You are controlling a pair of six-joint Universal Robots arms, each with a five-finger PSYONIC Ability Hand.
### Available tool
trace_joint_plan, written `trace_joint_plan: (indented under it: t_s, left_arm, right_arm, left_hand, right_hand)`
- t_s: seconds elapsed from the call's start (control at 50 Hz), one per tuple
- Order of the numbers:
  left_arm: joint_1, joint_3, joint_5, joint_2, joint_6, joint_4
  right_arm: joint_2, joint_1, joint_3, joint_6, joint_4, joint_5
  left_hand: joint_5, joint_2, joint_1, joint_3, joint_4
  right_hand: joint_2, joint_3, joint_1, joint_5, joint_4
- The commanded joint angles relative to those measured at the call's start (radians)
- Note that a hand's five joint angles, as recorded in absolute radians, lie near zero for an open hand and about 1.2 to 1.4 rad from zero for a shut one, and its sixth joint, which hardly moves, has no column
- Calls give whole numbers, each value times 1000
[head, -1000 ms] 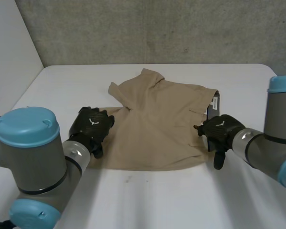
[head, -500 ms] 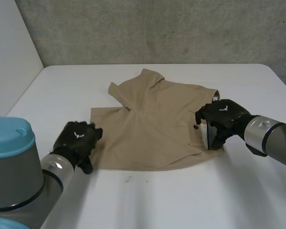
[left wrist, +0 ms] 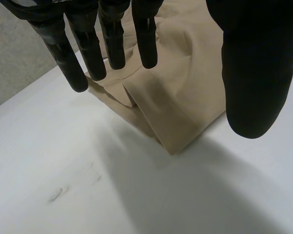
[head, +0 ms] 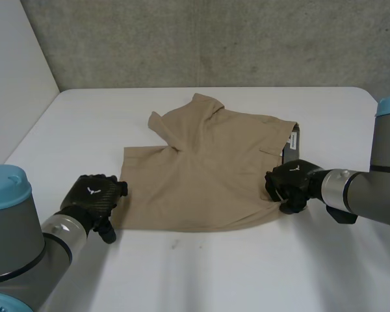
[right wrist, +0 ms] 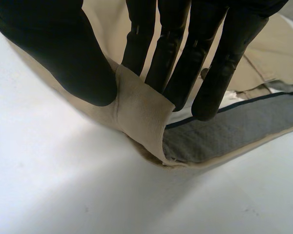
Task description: Fold the shorts.
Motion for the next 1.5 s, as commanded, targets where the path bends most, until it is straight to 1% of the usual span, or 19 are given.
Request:
trace_joint_plan:
  t_s: [0.02, 0.16, 0.3, 0.52, 0.68, 0.72, 0.8, 0.82, 0.86, 0.96, 1.04, 1.06, 1.08, 1.2, 1.32, 1.4, 1.44, 1.48, 1.5]
  left_arm:
    - [2, 0, 36, -9, 0, 25]
    - [-6, 9, 50, -69, 2, 62]
    - [-9, 31, 50, -111, 5, 73]
    - [-11, 61, 48, -170, 8, 111]
    - [-11, 70, 44, -200, 12, 151]
    - [-11, 72, 42, -201, 12, 154]
    - [-9, 78, 42, -203, 12, 165]
    - [-6, 78, 42, -203, 12, 168]
    - [-8, 78, 45, -203, 12, 166]
    - [-15, 64, 42, -161, 32, 133]
    - [-20, 31, 44, -33, 87, 16]
    - [-26, 20, 44, 10, 110, -40]
    - [-31, 15, 44, 30, 120, -69]
    - [-74, -25, 41, 150, 143, -238]
    - [-133, -65, 42, 181, 135, -344]
    - [-167, -49, 41, 167, 140, -364]
    - [-167, -13, 42, 152, 143, -346]
    - [-167, 23, 42, 139, 144, -321]
    - [-166, 65, 42, 126, 144, -285]
  right_arm:
    - [-124, -6, 167, 51, -160, 19]
    - [-199, -11, 342, 220, -314, 86]
    - [-250, -9, 422, 307, -387, 108]
    - [-254, -11, 444, 331, -412, 122]
    - [-256, -11, 442, 331, -412, 122]
    - [-256, -11, 442, 329, -414, 122]
    - [-258, -9, 441, 315, -412, 122]
    - [-258, -9, 441, 311, -412, 125]
    - [-258, -3, 436, 302, -408, 132]
    - [-285, 8, 431, 219, -383, 140]
    - [-320, 8, 433, 53, -308, 145]
    - [-328, 6, 433, 18, -287, 146]
    - [-345, 4, 435, -49, -242, 149]
    - [-400, -8, 439, -232, -83, 175]
    - [-412, -6, 476, -301, 20, 204]
    - [-408, -8, 487, -320, 22, 203]
    - [-406, -8, 488, -320, 14, 204]
    - [-405, -8, 488, -318, 7, 203]
    - [-405, -8, 488, -317, 2, 201]
  left_hand:
    - [84, 70, 37, 62, 75]
    - [161, 146, 113, 138, 151]
    - [231, 216, 183, 209, 222]
    - [369, 354, 321, 347, 360]
    - [392, 378, 345, 370, 383]
    - [457, 442, 409, 435, 448]
    - [797, 782, 749, 775, 788]
    - [984, 969, 936, 961, 975]
    - [1020, 1006, 973, 998, 1011]
    - [1020, 1006, 973, 998, 1011]
    - [1020, 1006, 973, 998, 1011]
    - [1020, 1006, 973, 998, 1011]
    - [1020, 1006, 973, 998, 1011]
    - [1020, 1006, 973, 998, 1011]
    - [1020, 1006, 973, 998, 1011]
    - [1020, 1006, 973, 998, 1011]
    - [463, 448, 415, 440, 453]
    - [150, 136, 103, 128, 141]
    - [79, 65, 32, 57, 70]
  right_hand:
    - [216, 227, 462, 252, 208]
    - [216, 227, 462, 252, 208]
    - [216, 227, 462, 252, 208]
    - [216, 227, 462, 252, 208]
    - [216, 227, 462, 252, 208]
    - [216, 227, 462, 252, 208]
    - [216, 227, 462, 252, 208]
    - [216, 227, 462, 252, 208]
    - [216, 227, 462, 252, 208]
    - [216, 227, 462, 252, 208]
    - [216, 227, 462, 252, 208]
    - [216, 227, 462, 252, 208]
    - [216, 227, 462, 252, 208]
    - [216, 227, 462, 252, 208]
    - [216, 227, 462, 252, 208]
    - [216, 227, 462, 252, 208]
    - [216, 227, 462, 252, 208]
    - [216, 227, 462, 252, 208]
    - [216, 227, 462, 252, 208]
